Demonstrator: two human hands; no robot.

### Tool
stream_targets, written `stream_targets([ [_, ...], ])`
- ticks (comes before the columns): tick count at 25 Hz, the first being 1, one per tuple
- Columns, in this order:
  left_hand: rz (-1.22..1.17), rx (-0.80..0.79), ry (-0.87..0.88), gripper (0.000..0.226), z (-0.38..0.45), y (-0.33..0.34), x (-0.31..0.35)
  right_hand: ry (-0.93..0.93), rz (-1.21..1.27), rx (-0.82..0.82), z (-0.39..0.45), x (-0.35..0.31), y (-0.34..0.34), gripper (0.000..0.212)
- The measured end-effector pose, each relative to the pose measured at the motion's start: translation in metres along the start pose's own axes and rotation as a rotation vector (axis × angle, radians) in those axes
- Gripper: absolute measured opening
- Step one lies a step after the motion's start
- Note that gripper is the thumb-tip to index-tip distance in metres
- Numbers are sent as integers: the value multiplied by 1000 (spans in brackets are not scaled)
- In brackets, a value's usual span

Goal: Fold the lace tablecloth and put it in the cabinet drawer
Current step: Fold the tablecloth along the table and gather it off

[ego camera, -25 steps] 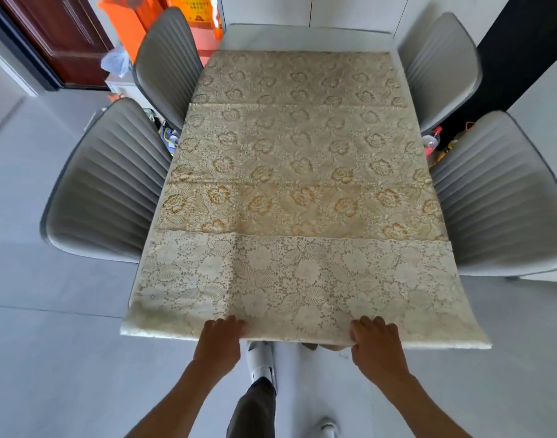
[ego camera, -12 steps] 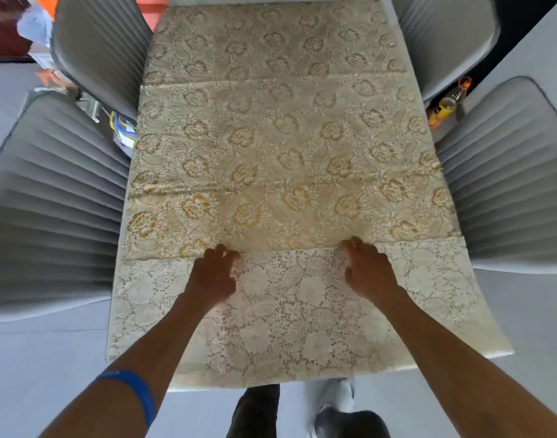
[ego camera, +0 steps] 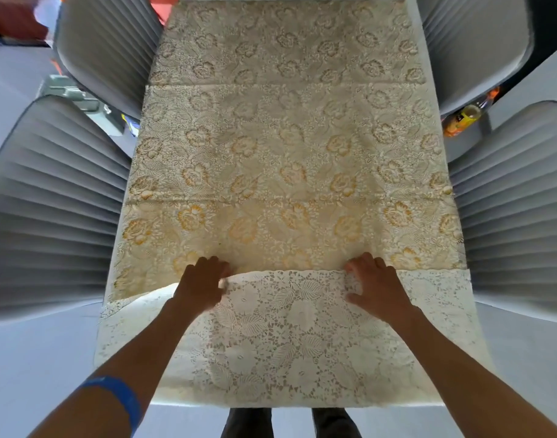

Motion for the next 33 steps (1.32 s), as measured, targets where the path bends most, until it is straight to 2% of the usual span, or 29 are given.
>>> stream_targets([
  [2, -7, 9, -25, 17, -4, -1, 2, -34, 42, -14, 2, 0, 0, 57],
  [5, -121, 60, -41, 10, -8, -8, 6, -76, -27, 14, 3, -1, -2, 58],
  [7, -235, 90, -86, 6, -10, -17, 3, -85, -55, 46, 4, -1, -3, 53],
  [10, -302, 87, -139, 8, -6, -23, -1, -97, -69, 50, 12, -1, -8, 33],
  [12, -259, 101, -139, 4, -4, -25, -4, -77, -116, 11, 17, 6, -8, 24],
  [14, -133, 66, -153, 24, -2, -22, -13, 0, -178, -21, 18, 27, -10, 19],
  [16, 52, -63, -155, 43, 4, -16, -19, 52, -197, -51, 18, 47, -14, 17],
  [18, 152, -103, -137, 48, 18, -26, -19, 64, -147, -76, 27, 59, -24, 17],
  [21, 182, -14, -109, 37, 56, -71, -12, 120, -95, -33, 64, 76, -62, 18],
  [24, 215, 184, -70, 22, 98, -135, 0, 201, -84, 153, 109, 91, -120, 15],
  [26, 168, 396, -45, 30, 118, -174, 4, 273, -146, 344, 131, 98, -159, 22],
  [28, 104, 531, -70, 52, 126, -188, 7, 337, -124, 417, 139, 96, -172, 47],
  [30, 20, 459, -91, 61, 116, -164, 20, 305, -73, 339, 128, 73, -151, 60],
  [33, -118, 266, -19, 55, 50, -64, 43, 178, 23, 293, 68, 16, -94, 60],
])
Point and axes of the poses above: each hand's wrist, its own z-axis towards the middle knuckle, its own y-axis out of the palm, x = y × z, the point moved 9 cm from there along z, towards the middle knuckle, and after that the axes turned 12 degrees about -z, right-handed, at the moved point
